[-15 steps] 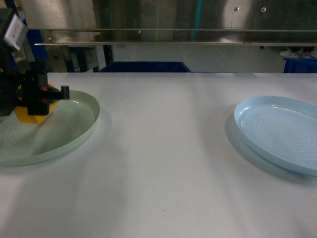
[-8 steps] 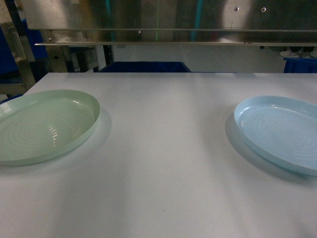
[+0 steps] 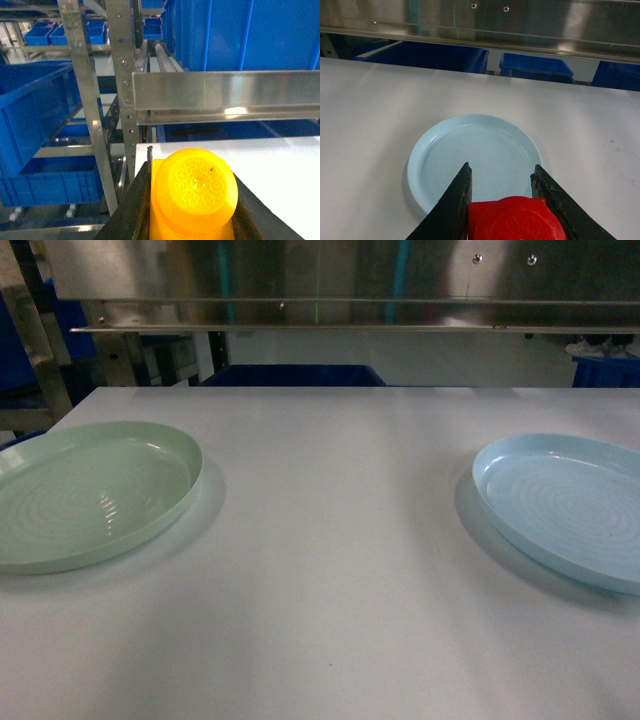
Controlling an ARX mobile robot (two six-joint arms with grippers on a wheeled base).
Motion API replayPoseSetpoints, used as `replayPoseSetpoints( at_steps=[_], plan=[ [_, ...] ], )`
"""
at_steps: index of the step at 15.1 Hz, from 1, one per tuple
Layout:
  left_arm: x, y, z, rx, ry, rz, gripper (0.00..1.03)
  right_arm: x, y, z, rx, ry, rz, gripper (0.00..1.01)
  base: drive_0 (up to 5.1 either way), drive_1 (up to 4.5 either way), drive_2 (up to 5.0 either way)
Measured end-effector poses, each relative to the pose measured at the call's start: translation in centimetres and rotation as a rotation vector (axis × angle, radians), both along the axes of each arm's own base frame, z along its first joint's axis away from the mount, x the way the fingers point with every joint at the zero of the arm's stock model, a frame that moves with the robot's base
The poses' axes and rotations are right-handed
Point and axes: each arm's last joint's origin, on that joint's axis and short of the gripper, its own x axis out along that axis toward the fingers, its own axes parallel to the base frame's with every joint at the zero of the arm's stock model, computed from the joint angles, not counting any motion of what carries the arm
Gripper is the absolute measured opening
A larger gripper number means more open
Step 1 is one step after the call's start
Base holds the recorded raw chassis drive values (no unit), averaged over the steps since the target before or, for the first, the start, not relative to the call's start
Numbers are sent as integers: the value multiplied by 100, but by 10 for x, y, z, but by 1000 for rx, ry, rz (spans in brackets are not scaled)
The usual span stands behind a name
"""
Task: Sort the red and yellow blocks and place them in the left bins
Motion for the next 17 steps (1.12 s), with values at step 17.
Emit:
replayPoseSetpoints(
  at_steps=[17],
  plan=[
    [0, -8, -5, 1, -19, -83, 26, 0, 0, 0, -1, 0, -4, 29, 0, 0, 0]
  ],
)
